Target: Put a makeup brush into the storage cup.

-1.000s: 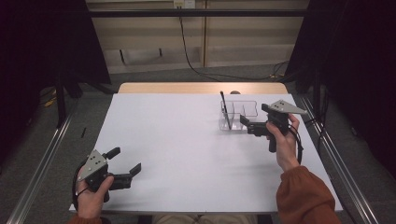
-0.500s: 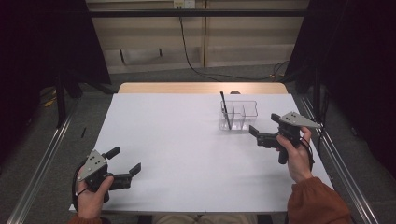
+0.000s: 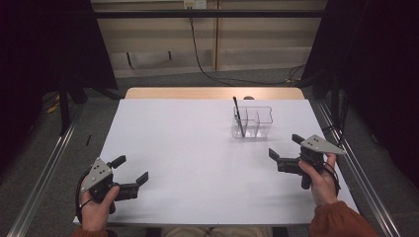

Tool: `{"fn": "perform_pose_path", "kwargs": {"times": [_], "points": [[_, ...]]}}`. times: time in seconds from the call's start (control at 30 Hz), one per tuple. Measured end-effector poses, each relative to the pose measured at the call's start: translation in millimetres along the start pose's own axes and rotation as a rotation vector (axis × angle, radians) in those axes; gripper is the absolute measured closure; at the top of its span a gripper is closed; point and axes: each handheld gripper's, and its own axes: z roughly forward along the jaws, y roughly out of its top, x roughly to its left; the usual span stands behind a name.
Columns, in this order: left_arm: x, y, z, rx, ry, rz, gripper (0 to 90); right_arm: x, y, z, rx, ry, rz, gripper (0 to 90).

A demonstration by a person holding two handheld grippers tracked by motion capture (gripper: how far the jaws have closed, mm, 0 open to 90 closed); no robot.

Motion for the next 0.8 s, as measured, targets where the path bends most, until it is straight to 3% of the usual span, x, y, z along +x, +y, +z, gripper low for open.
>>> {"fn": "perform_pose_path", "kwargs": {"times": [0.27, 0.63, 0.8], "points": [[-0.1, 0.1, 0.4, -0.002, -0.003, 0.001, 2.2, 0.0, -14.5, -20.9, -0.007, -0.006, -0.002, 1.0], [0.1, -1.1, -5.1, -0.007, 0.010, -0.007, 2.2, -3.9, -34.8, -52.8, -0.045, -0.038, 0.035, 0.7], [-0.6, -1.8, -7.0, -0.004, 0.014, -0.010, 2.2, -5.8, -40.8, -63.5, -0.035, -0.030, 0.044, 0.8]]}}
